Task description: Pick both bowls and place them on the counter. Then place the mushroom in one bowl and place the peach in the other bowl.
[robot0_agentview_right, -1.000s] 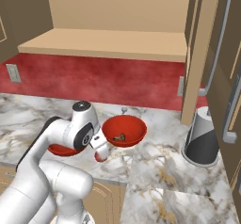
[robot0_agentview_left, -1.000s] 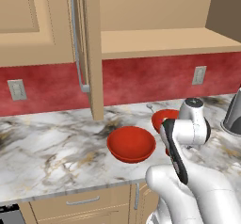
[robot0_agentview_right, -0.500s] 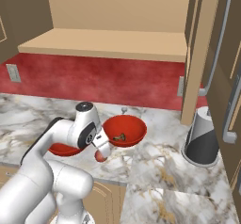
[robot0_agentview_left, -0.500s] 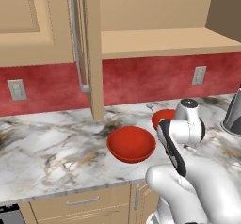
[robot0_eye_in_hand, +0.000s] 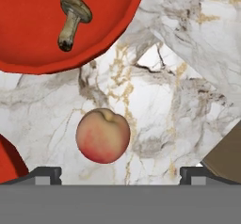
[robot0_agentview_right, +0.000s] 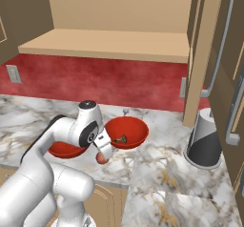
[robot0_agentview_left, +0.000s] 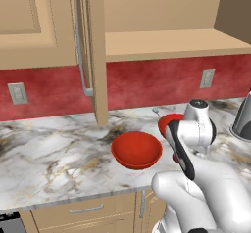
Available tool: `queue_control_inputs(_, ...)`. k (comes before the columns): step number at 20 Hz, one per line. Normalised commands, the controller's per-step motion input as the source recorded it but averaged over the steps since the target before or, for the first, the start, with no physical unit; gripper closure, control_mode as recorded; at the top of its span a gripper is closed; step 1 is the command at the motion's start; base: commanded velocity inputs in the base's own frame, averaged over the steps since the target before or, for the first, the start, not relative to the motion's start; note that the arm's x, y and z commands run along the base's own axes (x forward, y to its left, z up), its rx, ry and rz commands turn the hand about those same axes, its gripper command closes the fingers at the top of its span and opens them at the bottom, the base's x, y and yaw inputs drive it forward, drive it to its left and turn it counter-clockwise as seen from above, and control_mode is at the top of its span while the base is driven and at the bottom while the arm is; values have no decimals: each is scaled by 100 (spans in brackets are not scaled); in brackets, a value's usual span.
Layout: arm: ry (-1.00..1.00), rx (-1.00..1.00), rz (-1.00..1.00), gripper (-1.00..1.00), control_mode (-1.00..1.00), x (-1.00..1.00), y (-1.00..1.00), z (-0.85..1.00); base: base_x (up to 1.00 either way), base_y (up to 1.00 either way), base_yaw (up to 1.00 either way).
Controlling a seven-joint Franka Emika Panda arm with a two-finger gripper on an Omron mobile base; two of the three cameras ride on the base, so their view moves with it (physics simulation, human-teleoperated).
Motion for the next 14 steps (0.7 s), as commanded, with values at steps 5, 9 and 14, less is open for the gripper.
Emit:
queue_control_inputs(5,2,0,1,-100,-100,-17,8,-16,0,0,0)
queue_control_inputs(9,1,0,4,-100,-100,0,4,-19,0,0,0)
queue_control_inputs(14,0,0,5,-100,-100,1,1,-19,0,0,0)
